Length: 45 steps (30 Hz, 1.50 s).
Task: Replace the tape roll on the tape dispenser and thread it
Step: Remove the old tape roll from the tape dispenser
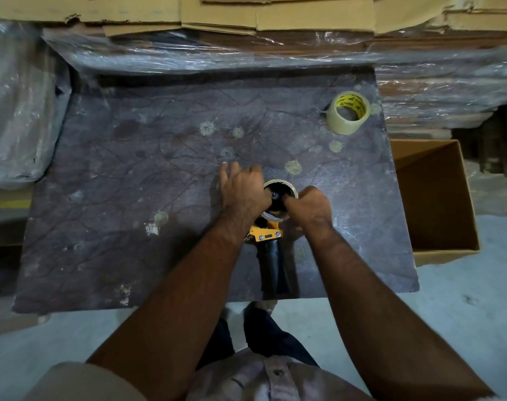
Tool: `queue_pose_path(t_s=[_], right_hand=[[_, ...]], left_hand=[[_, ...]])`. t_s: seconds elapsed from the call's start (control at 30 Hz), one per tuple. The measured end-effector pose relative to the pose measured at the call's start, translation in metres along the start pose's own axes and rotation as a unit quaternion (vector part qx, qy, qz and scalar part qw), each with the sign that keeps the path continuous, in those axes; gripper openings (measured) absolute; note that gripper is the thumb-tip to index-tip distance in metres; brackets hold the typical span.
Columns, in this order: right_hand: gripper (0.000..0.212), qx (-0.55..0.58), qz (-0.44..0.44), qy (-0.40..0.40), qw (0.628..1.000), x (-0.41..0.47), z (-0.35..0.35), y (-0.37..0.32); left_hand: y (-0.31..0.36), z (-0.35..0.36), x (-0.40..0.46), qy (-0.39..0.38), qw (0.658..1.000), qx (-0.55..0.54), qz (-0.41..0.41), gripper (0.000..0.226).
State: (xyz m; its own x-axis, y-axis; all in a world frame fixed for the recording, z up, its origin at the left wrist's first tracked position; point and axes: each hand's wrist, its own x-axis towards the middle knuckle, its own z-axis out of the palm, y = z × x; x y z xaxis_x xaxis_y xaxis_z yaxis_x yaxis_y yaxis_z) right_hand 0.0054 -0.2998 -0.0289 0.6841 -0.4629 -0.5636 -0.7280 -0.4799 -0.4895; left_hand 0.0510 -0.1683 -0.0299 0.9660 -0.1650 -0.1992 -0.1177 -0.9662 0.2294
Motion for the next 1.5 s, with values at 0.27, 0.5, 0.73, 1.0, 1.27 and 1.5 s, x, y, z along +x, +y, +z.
queue_pose_path(t_s=[0.27,0.5,0.73,1.0,1.27,1.5], right_hand=[[0.045,0.197,0.024,-0.059,0.978,-0.033,-0.029,-0.009],[0.056,0.206,-0.177,-0.25,0.93,-0.098,-0.052,-0.03],[0.093,0.09,-0.339,-0.144,0.925,-0.14,-0.044,-0.062],[0.11,-0.047,-0.397,-0.014,0.917,-0.174,-0.034,-0.073],[0.113,-0.051,-0.362,0.019,0.931,-0.168,-0.042,-0.041],[0.108,-0.056,-0.314,0.032,0.947,-0.123,-0.071,-0.005]], left_hand=[[-0.041,-0.038,-0.024,-0.078,0.952,-0.274,0.115,0.069],[-0.082,-0.106,-0.048,-0.114,0.915,-0.344,0.178,0.089],[-0.119,-0.164,-0.071,-0.073,0.903,-0.369,0.21,0.087],[-0.125,-0.171,-0.076,-0.099,0.895,-0.344,0.267,0.095],[-0.11,-0.15,-0.077,-0.123,0.901,-0.318,0.269,0.081],[-0.06,-0.125,-0.064,-0.017,0.955,-0.233,0.184,0.02]])
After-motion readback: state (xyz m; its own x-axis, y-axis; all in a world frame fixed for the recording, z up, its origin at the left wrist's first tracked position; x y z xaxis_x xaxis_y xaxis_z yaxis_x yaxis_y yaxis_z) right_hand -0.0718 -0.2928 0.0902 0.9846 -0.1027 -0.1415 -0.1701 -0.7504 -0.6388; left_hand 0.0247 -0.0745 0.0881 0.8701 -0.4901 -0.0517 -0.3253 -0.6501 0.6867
